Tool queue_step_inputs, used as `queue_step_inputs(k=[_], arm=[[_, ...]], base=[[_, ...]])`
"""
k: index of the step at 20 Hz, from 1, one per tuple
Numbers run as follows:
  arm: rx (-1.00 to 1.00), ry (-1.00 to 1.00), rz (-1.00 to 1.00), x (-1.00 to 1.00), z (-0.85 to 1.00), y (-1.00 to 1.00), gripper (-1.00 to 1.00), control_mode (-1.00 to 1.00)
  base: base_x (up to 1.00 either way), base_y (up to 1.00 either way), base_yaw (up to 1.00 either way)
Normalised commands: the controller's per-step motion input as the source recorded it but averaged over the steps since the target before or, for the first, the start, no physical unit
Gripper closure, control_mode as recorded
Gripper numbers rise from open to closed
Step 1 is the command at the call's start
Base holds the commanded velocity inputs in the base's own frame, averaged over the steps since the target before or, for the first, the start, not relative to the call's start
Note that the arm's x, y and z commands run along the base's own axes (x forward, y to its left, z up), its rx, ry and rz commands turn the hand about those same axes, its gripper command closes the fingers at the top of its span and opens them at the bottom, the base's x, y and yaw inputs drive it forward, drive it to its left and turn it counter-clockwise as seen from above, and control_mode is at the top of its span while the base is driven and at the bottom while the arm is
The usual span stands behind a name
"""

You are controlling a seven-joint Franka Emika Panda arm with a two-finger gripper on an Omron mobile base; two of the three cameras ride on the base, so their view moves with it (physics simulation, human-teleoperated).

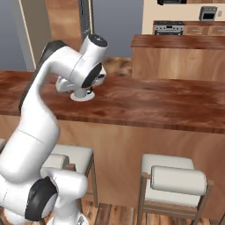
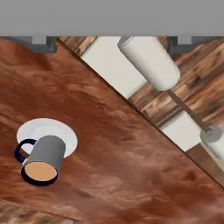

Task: Pick the cup of tea, navigate to the dining table, and place it on the saucer.

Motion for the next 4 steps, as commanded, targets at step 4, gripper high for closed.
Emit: queue_step_inputs(k=[4], arm=[[-0.1, 0.1, -0.42, -0.77, -0.06, -0.1, -1.0, -1.0]], base=[[0.0, 0.0, 0.0]])
